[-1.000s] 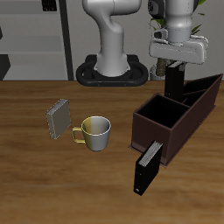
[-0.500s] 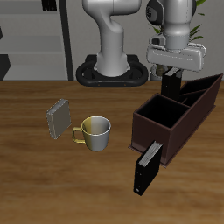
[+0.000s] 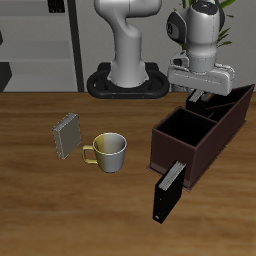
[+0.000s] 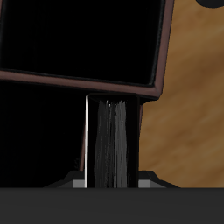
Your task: Place the right black book into the left desk caddy's front compartment
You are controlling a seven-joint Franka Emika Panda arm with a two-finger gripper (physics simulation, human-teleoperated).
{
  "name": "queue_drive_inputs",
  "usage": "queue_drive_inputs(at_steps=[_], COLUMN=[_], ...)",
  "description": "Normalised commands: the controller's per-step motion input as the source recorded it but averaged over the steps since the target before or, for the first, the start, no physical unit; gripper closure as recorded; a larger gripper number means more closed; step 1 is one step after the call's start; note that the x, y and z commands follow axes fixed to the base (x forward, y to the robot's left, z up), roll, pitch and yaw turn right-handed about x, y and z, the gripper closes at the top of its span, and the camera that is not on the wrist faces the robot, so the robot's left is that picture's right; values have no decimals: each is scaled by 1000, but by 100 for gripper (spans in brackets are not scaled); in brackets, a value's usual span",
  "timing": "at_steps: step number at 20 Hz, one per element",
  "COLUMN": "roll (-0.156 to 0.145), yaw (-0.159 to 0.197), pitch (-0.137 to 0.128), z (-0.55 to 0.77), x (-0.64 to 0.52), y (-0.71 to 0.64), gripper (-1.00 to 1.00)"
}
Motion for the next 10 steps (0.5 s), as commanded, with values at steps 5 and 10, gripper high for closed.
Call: queue_drive_inputs(at_steps=[5, 10], roll=[16, 8], yaw=[-5, -13], pitch=[15, 38], z=[-146, -240], x=[-10, 38], y=[53, 32], gripper=[100, 100])
